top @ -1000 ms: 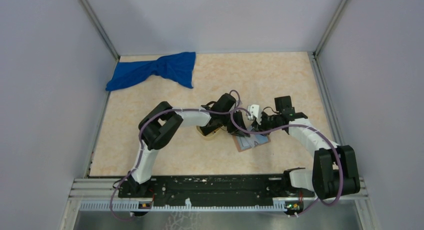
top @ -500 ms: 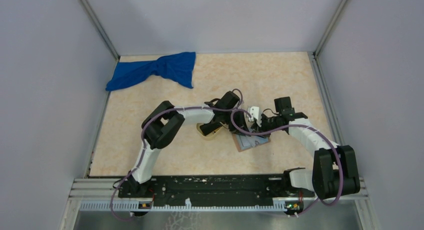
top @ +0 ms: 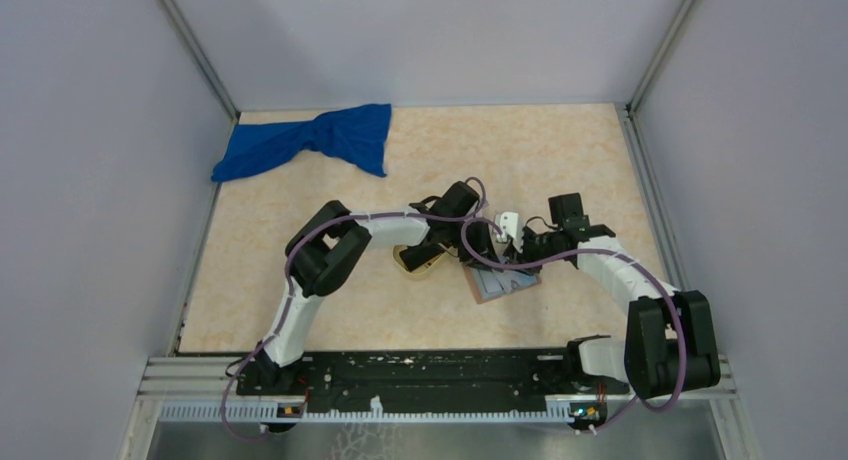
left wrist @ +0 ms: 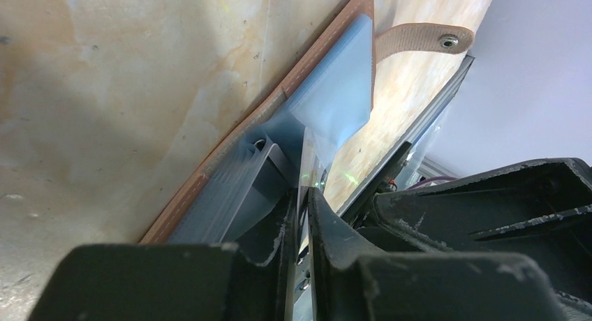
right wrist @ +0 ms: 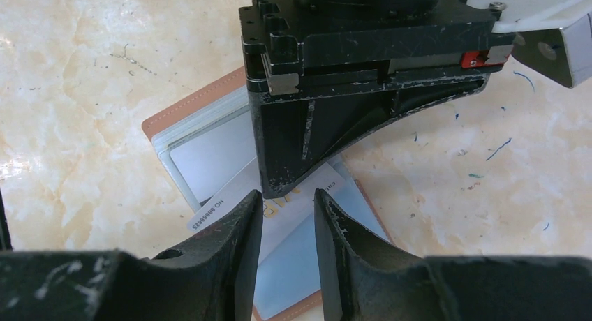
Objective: Put the credit cards into the card holder
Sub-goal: Insert the credit card into the card holder.
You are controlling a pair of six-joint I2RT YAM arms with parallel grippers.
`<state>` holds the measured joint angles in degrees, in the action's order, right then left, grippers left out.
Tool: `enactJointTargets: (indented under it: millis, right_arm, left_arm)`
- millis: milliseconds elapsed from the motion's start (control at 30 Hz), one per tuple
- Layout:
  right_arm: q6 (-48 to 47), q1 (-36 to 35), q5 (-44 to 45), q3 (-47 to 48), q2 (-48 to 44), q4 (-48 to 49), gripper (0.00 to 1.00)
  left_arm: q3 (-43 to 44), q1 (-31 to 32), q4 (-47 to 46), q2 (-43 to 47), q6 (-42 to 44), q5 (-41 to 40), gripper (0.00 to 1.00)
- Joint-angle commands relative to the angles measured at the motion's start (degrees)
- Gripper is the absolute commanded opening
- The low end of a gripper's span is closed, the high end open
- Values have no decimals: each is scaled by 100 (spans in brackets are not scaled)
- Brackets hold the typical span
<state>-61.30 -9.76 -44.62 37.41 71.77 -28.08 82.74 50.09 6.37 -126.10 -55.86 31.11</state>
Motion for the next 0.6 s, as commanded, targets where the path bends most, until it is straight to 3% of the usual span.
enactJointTargets:
  millis: [0,267,567]
  right_arm:
    - [70,-49,-16,164,-165,257,34]
    - [376,-44,347,140,-168,520,34]
    - [754,-57,459,25,216,905,23]
  left_arm:
    - [-305,-25,851,-417,189,-478,17]
    - [-81,-43,1405,-460,269,-773,17]
    - [46,-25,1468,-645,268,-756,18]
